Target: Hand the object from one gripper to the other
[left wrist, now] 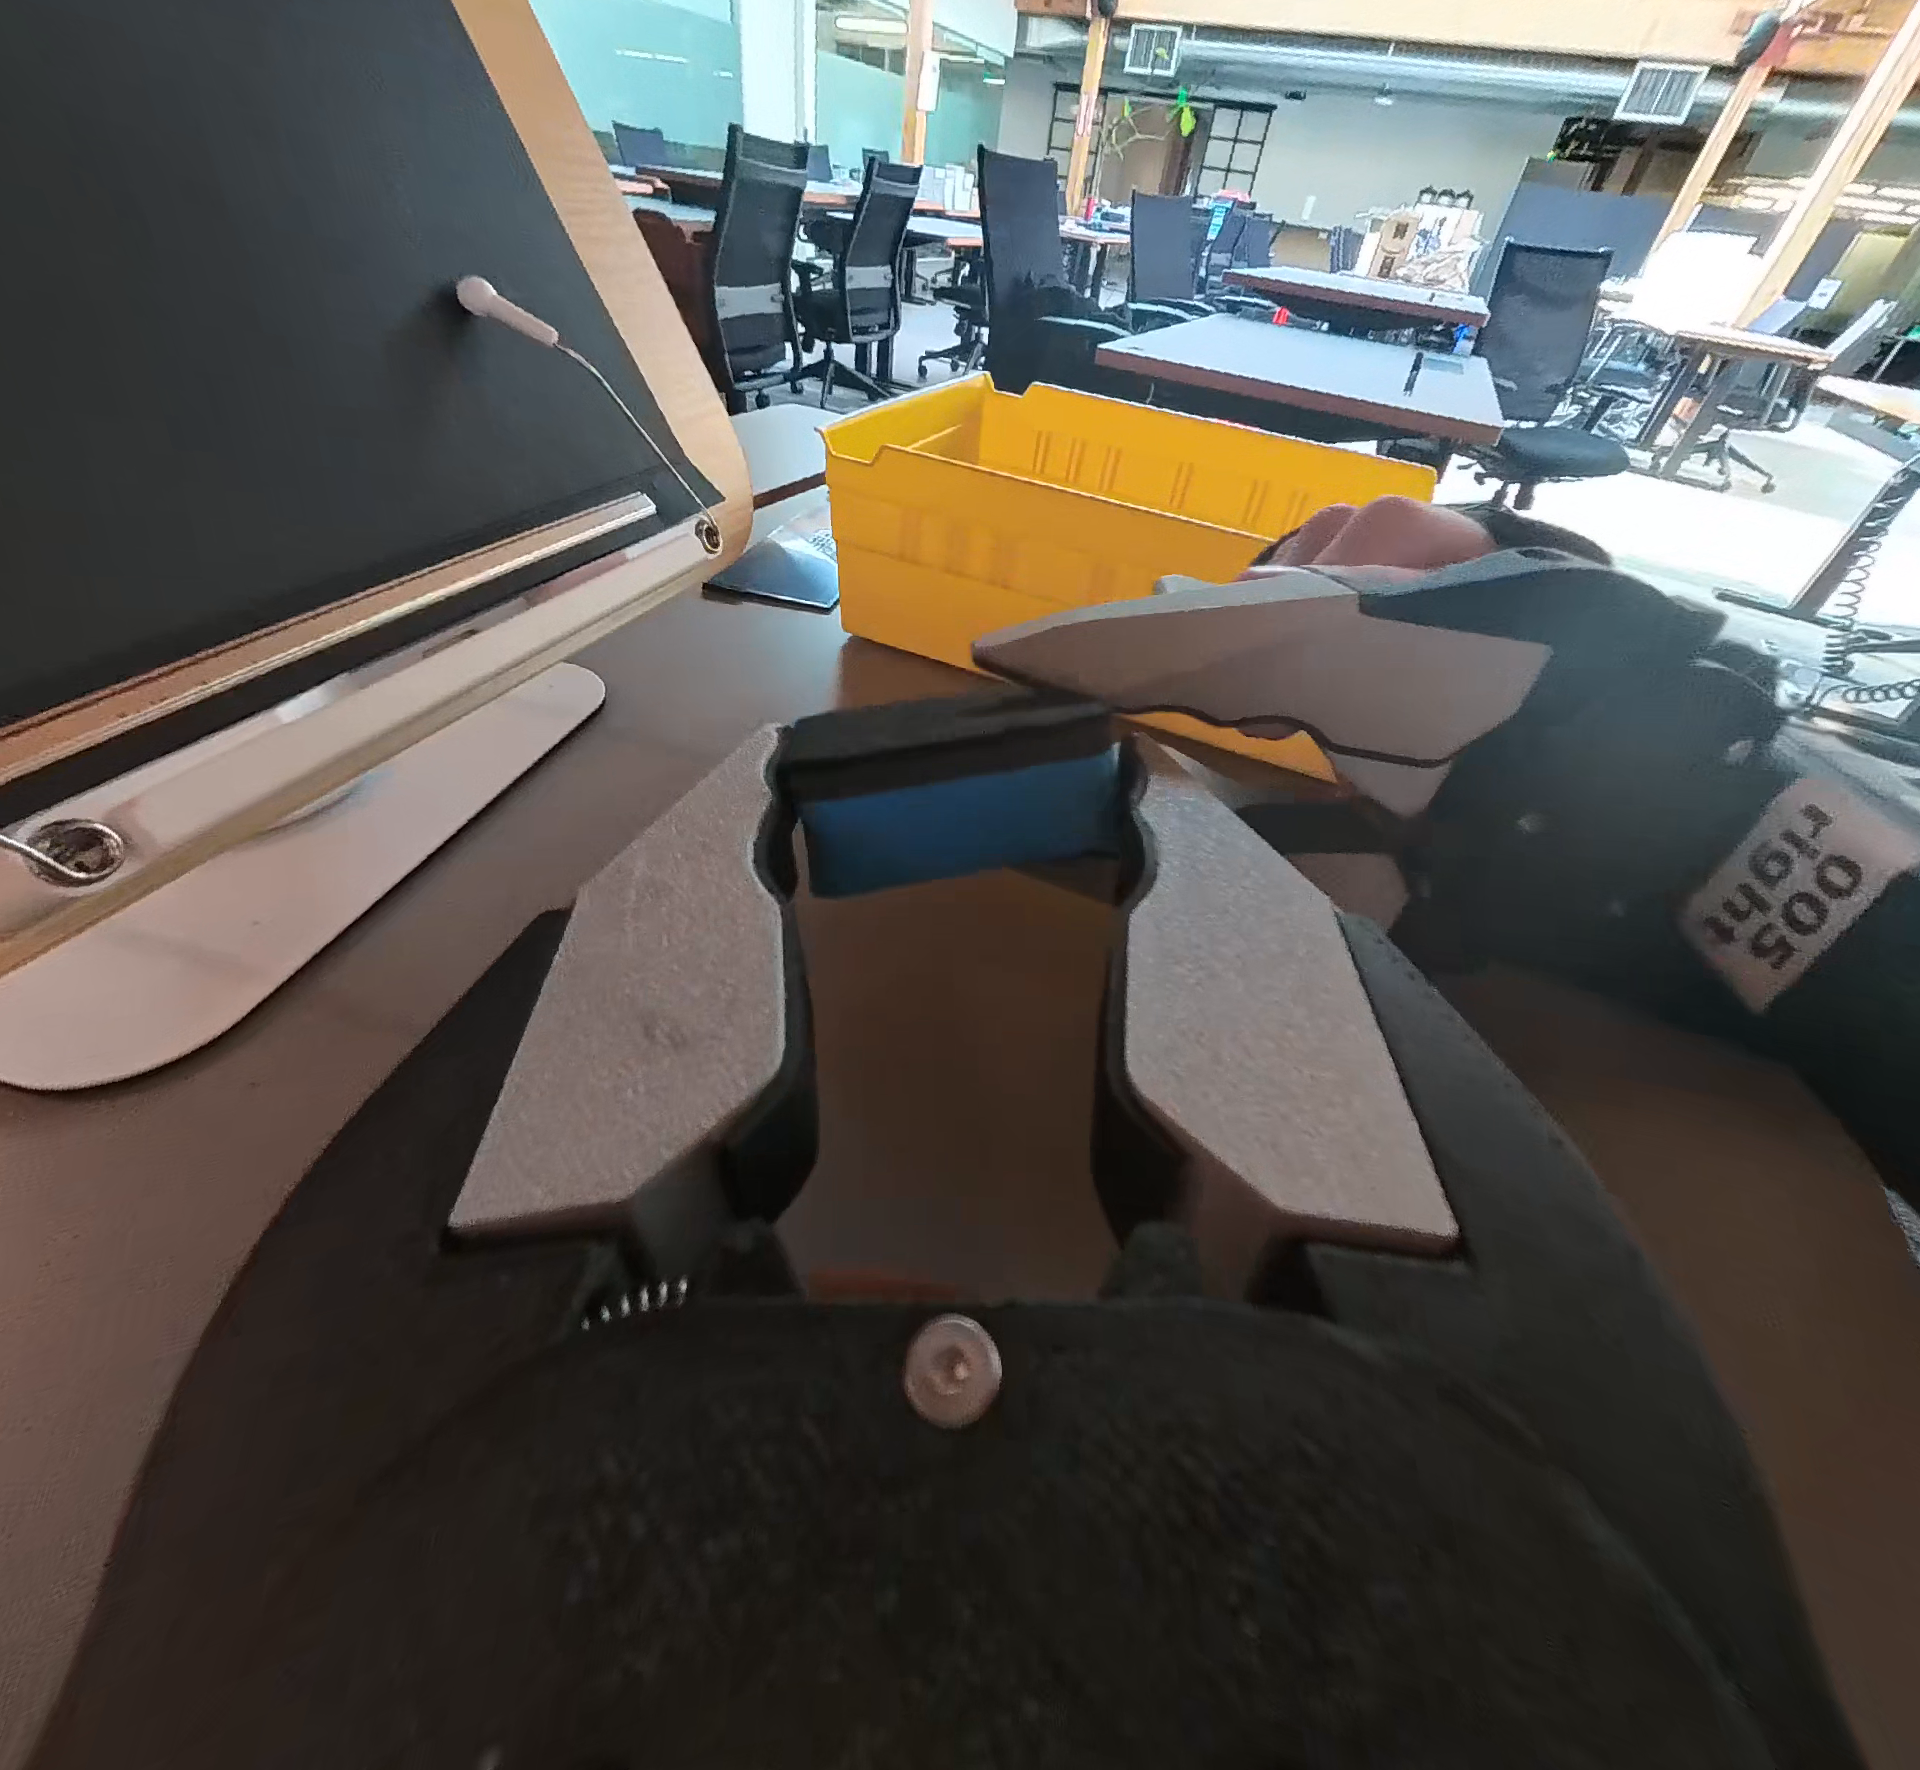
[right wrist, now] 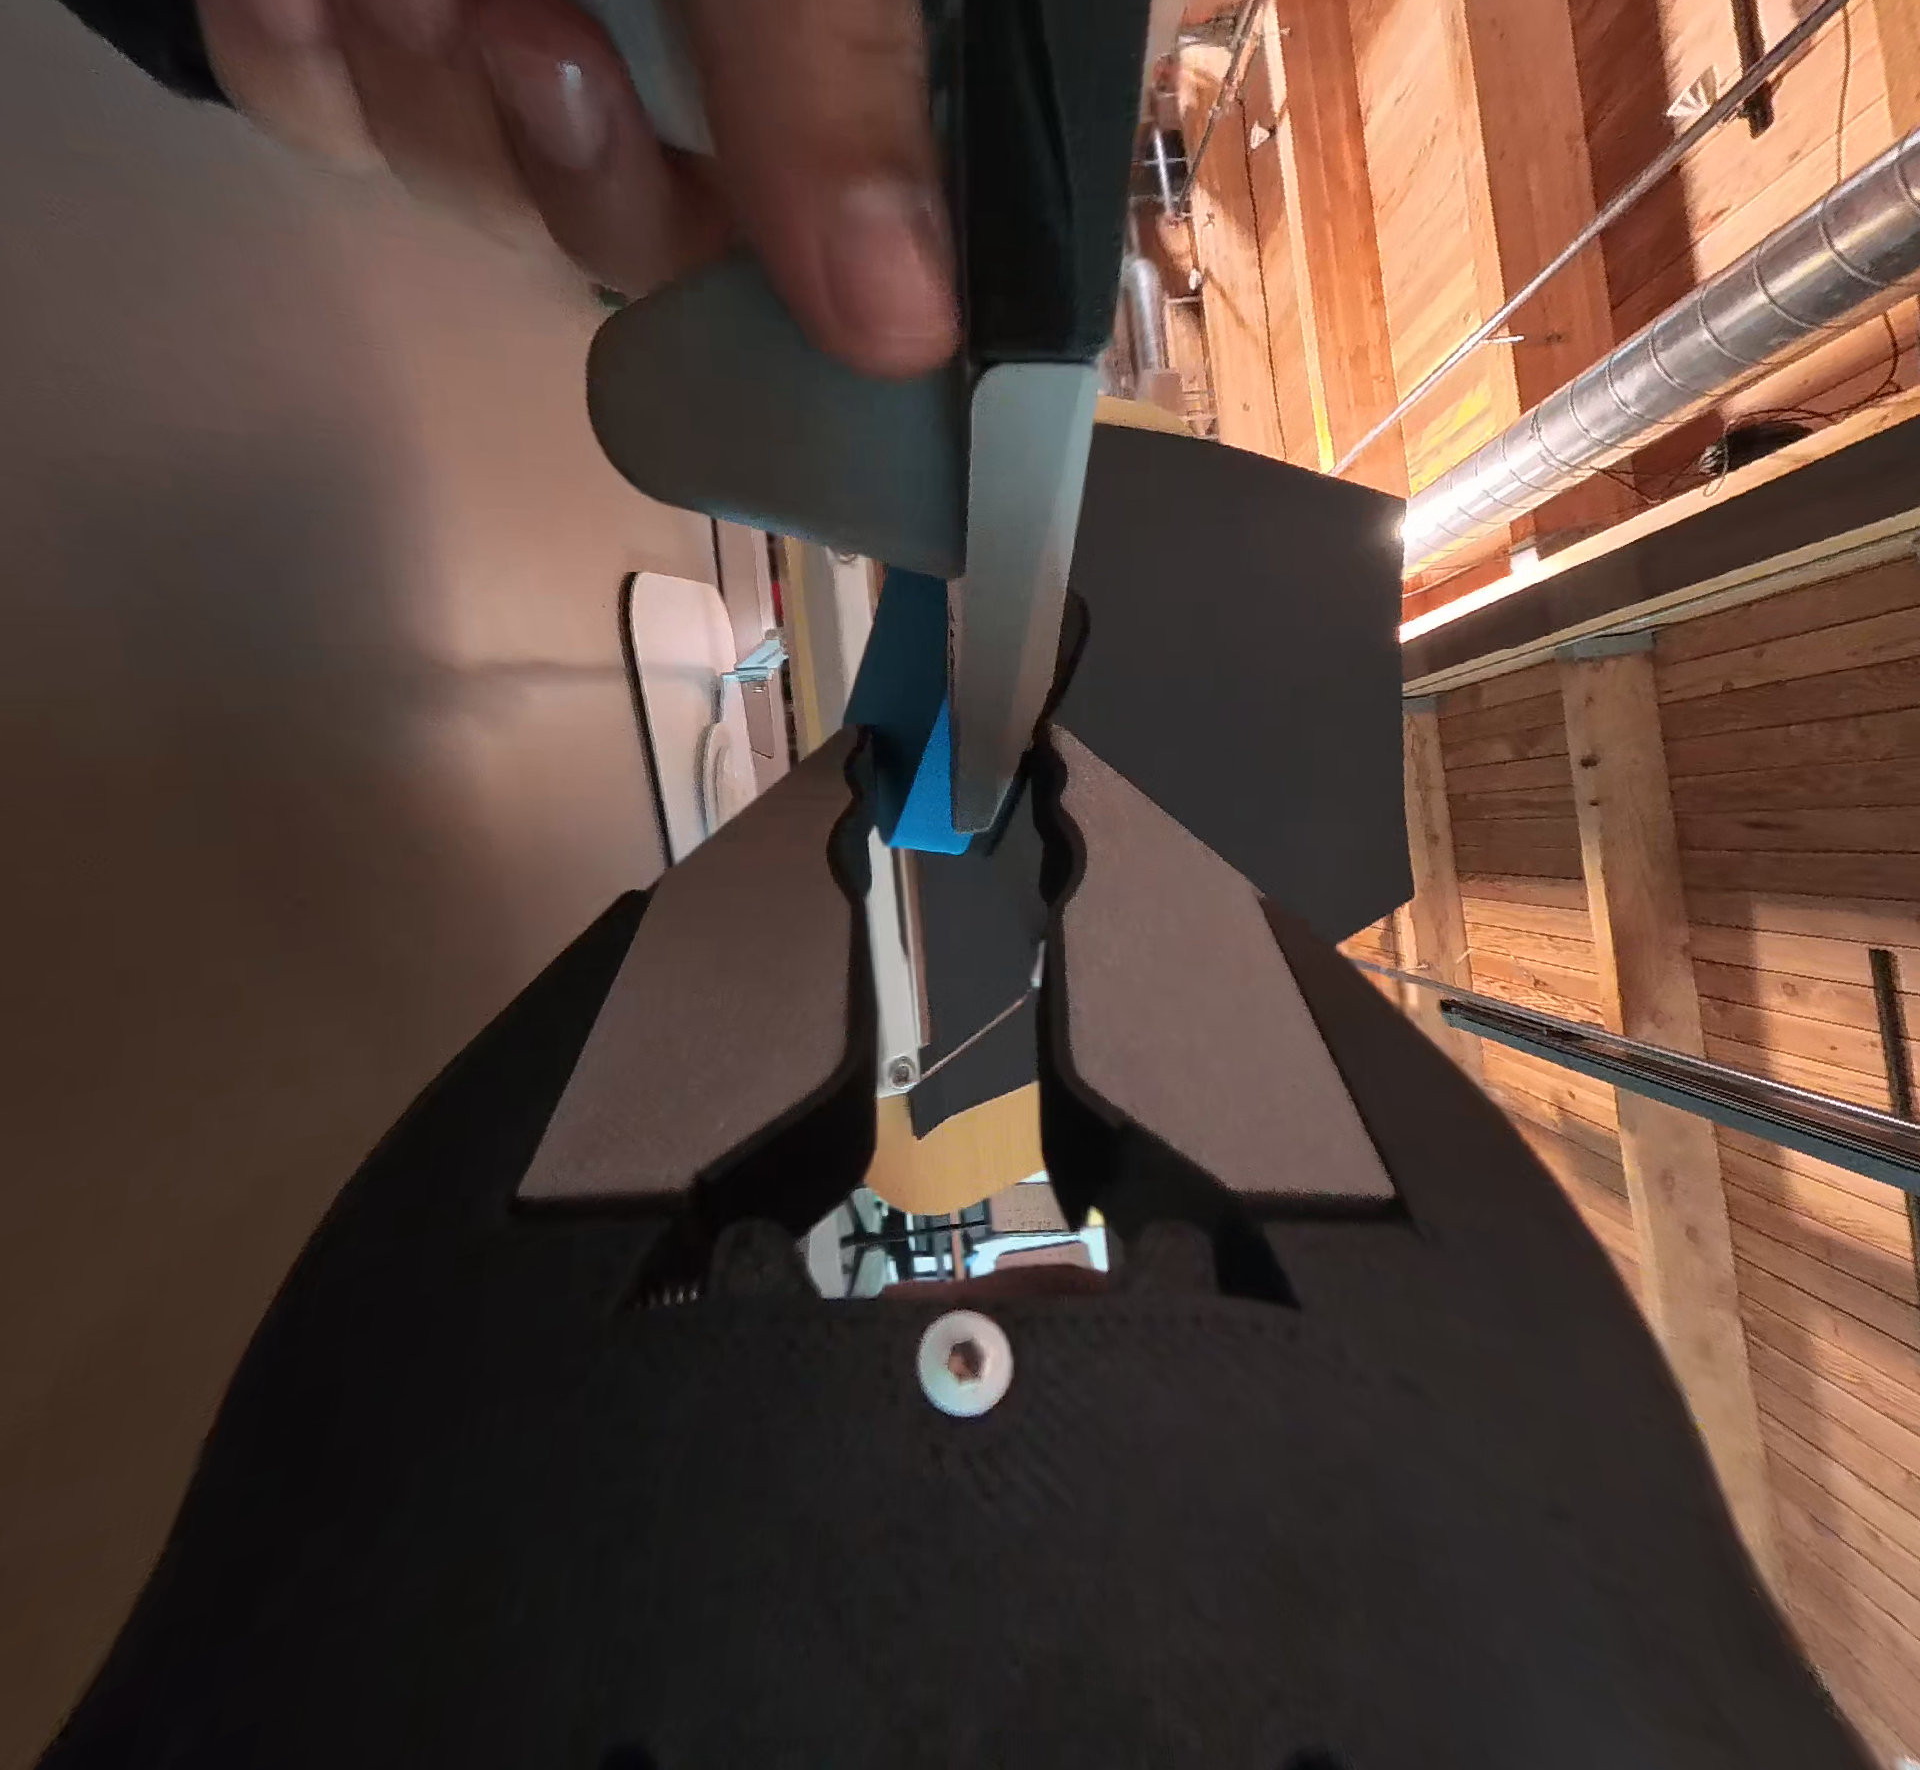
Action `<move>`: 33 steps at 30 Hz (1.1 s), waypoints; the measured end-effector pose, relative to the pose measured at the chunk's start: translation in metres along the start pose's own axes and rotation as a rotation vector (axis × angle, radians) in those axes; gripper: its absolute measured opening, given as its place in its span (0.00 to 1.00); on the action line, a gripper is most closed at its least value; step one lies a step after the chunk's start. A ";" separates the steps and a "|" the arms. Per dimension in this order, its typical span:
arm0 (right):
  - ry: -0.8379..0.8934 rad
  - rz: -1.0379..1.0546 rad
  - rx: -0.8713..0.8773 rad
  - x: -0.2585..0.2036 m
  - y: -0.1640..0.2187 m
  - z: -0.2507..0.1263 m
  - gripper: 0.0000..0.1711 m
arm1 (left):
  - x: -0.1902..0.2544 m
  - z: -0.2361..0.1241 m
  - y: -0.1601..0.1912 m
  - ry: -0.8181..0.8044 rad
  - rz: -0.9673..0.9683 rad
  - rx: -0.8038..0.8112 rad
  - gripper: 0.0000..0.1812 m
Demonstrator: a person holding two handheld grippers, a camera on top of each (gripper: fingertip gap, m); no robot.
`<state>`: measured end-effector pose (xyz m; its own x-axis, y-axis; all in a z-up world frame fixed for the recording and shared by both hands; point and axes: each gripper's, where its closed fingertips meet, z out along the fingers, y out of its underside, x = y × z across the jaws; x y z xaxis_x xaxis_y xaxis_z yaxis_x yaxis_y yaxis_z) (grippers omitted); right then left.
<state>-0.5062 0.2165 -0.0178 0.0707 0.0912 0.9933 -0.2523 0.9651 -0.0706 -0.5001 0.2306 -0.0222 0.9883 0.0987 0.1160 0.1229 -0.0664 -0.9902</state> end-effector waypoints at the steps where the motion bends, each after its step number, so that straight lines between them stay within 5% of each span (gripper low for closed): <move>1: 0.022 -0.017 -0.008 0.003 0.001 0.000 0.14 | 0.001 0.000 0.001 0.011 -0.013 -0.007 0.31; 16: -0.035 0.085 0.023 -0.001 -0.002 -0.002 0.12 | -0.003 -0.001 0.002 -0.031 0.132 -0.006 0.31; 18: -0.147 0.239 0.085 -0.012 -0.007 -0.005 0.16 | -0.008 -0.002 0.007 -0.077 0.263 -0.039 0.31; 21: -0.395 0.578 0.241 -0.025 -0.020 -0.019 0.35 | -0.016 -0.003 0.008 -0.179 0.489 -0.052 0.31; 26: -0.615 1.043 0.443 -0.002 -0.026 -0.042 0.23 | -0.004 -0.010 -0.006 -0.243 0.816 0.029 0.30; 33: -0.679 1.634 0.615 0.051 -0.004 -0.049 0.20 | 0.031 -0.018 -0.028 -0.166 0.921 0.203 0.31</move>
<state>-0.4544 0.2295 0.0291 -0.8750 0.4637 -0.1390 0.0556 -0.1890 -0.9804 -0.4714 0.2178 0.0103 0.6618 0.2346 -0.7120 -0.7296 -0.0165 -0.6837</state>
